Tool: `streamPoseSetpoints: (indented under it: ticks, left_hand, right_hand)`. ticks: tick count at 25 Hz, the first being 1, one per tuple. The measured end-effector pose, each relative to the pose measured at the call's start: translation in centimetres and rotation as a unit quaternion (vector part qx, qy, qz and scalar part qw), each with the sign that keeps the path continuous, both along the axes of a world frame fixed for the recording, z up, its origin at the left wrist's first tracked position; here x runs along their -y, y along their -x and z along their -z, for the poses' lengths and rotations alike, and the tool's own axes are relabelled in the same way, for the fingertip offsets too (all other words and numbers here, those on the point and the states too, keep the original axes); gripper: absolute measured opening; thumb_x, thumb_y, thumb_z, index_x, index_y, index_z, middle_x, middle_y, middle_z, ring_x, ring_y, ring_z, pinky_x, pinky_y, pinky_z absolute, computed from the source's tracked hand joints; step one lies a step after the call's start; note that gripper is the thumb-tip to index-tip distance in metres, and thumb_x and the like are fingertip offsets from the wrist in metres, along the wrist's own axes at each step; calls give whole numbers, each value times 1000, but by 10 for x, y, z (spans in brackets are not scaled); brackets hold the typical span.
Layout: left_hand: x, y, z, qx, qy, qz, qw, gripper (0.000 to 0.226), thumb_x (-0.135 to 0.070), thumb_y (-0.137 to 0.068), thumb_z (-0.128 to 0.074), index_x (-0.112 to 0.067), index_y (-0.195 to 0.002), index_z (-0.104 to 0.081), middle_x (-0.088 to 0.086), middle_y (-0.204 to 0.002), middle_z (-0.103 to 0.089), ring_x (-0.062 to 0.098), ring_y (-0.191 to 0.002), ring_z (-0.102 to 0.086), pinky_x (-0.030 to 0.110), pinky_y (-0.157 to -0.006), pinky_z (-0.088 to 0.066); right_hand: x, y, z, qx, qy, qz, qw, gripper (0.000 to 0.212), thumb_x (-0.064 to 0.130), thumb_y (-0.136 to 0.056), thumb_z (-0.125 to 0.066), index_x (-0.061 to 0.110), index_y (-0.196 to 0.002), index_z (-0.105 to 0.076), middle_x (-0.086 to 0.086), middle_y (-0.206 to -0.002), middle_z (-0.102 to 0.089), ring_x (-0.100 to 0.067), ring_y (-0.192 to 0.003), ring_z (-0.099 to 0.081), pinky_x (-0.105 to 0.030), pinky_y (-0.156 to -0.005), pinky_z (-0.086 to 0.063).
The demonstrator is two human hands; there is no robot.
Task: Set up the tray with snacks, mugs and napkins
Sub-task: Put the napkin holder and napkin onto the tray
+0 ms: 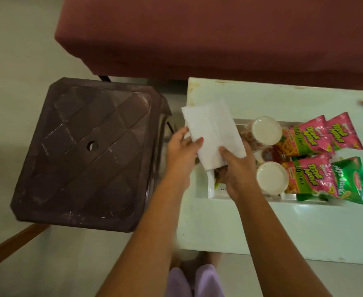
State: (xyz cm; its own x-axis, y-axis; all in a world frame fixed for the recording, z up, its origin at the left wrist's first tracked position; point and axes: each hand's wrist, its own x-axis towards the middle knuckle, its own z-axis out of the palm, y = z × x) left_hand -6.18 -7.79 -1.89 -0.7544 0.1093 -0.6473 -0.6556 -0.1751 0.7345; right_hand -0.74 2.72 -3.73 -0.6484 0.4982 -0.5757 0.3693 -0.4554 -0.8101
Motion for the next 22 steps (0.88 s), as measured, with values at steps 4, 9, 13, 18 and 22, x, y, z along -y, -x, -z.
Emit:
streamPoseSetpoints:
  ticks: [4, 9, 13, 18, 22]
  left_hand:
    - [-32, -28, 15, -55, 150, 74, 984, 43, -9, -85, -64, -21, -125, -55, 1, -115, -69, 2, -84, -62, 24, -77, -55]
    - [-61, -40, 19, -151, 312, 182, 920, 36, -18, -88, -62, -15, -123, -60, 5, -118, -66, 14, -90, -60, 32, -92, -50]
    - [-70, -46, 24, -175, 383, 202, 884, 32, -23, -89, -61, -13, -119, -64, 10, -114, -68, 26, -100, -66, 33, -95, -49]
    - [-85, -47, 23, -219, 408, 196, 864, 23, -20, -87, -63, -15, -109, -68, 6, -104, -73, 21, -92, -69, 31, -90, -52]
    - [-88, -48, 28, -217, 435, 207, 849, 17, -25, -92, -56, -17, -102, -67, 5, -98, -72, 18, -84, -68, 23, -81, -51]
  right_hand:
    - [-24, -38, 0, 63, -145, -25, 987, 17, 19, -84, -62, 31, -95, -64, 14, -87, -70, -11, -87, -66, -30, -70, -55]
    - [-41, -47, 2, 132, -388, -148, 900, 28, 12, -89, -54, 12, -115, -63, 3, -94, -68, -16, -87, -61, -20, -71, -47]
    - [-33, -44, 13, 144, -457, -234, 846, 38, 10, -92, -49, 10, -130, -52, -12, -123, -58, -29, -111, -54, -39, -95, -43]
    - [-35, -40, 20, 150, -509, -302, 792, 48, 9, -92, -50, 13, -139, -39, -14, -118, -61, -32, -101, -61, -40, -77, -51]
    - [-34, -39, 20, 125, -517, -352, 770, 38, 11, -89, -57, 14, -124, -43, -11, -101, -66, -30, -82, -67, -38, -64, -55]
